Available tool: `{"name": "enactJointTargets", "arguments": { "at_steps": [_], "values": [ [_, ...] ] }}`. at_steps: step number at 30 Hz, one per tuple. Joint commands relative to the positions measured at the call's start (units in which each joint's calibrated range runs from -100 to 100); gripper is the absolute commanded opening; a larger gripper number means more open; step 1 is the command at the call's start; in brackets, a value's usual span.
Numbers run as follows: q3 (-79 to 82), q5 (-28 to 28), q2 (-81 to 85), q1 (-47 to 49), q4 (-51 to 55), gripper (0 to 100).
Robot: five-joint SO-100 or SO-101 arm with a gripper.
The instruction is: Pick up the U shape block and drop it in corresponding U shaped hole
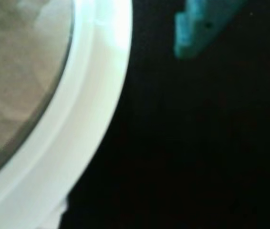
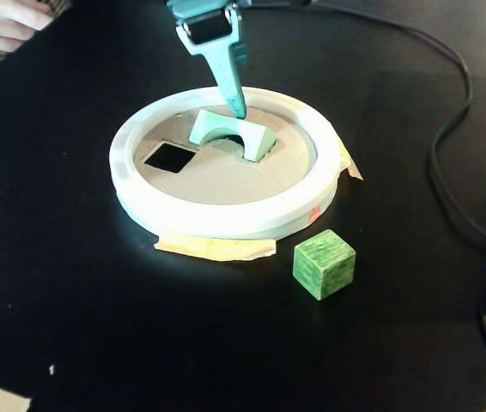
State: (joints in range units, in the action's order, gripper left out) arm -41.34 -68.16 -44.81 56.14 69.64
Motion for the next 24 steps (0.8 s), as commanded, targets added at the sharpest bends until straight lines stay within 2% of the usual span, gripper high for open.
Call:
{"name": "enactJointTargets", "arguments": {
  "at_steps": [1, 24],
  "values": [
    [-1.5, -0.2, 1.1, 1.2, 0.7, 100],
    [-2.4, -0.1, -3.2, 2.2, -0.5, 100]
  ]
}}
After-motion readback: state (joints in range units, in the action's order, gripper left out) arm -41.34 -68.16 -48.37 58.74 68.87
